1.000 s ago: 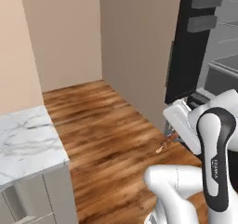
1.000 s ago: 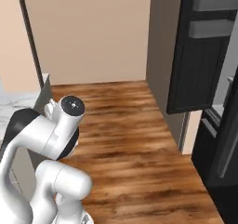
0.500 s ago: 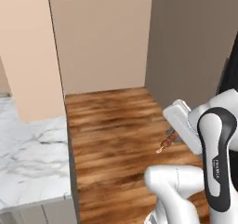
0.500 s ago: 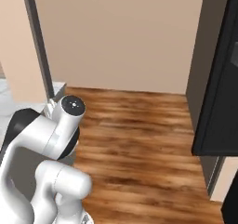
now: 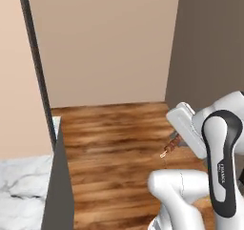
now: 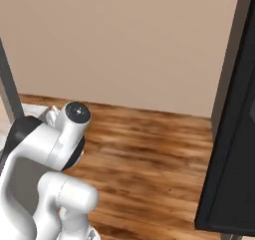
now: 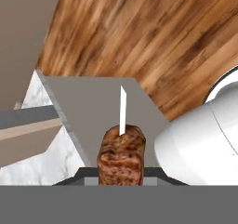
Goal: Place the cold items (apple and kiwi) from the fridge in one tupperware on the dining counter. Place the warm items (hot dog and kebab skewer) in the stove area in another tupperware.
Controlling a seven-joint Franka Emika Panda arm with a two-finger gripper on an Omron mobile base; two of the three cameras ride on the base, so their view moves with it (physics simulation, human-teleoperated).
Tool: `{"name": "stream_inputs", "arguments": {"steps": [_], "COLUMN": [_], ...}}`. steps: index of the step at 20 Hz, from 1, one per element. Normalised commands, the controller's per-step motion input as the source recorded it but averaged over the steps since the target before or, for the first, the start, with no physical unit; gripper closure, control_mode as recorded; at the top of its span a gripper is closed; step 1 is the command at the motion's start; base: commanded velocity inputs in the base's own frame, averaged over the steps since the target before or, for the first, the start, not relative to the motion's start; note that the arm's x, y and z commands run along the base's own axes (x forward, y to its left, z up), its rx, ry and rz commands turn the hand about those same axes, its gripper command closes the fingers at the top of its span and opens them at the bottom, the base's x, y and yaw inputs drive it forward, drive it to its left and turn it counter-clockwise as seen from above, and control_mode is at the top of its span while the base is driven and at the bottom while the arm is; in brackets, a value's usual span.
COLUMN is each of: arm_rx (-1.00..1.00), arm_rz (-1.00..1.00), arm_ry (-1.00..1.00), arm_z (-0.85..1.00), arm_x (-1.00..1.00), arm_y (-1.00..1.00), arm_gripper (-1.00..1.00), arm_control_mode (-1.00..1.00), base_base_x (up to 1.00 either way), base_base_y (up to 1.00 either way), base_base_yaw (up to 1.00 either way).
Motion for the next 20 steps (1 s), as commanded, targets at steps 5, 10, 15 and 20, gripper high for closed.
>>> {"name": "stream_inputs", "arguments": {"steps": [5,10,15,20], "arm_rx": [0.0,0.0,0.0,0.0], "arm_rz": [0.0,0.0,0.0,0.0], "arm_ry": [0.0,0.0,0.0,0.0], "arm_z": [0.0,0.0,0.0,0.0], "arm_x": [0.0,0.0,0.0,0.0], "arm_y": [0.0,0.0,0.0,0.0], "arm_gripper": [1.0,1.0,1.0,1.0], "arm_control_mode": [1.0,1.0,1.0,1.0], "base_base_x": [1.0,1.0,1.0,1.0], "base_base_y": [-0.49,-0.34,-0.29,-0.2], "base_base_yaw": [0.24,0.35,0.38,0.42]}}
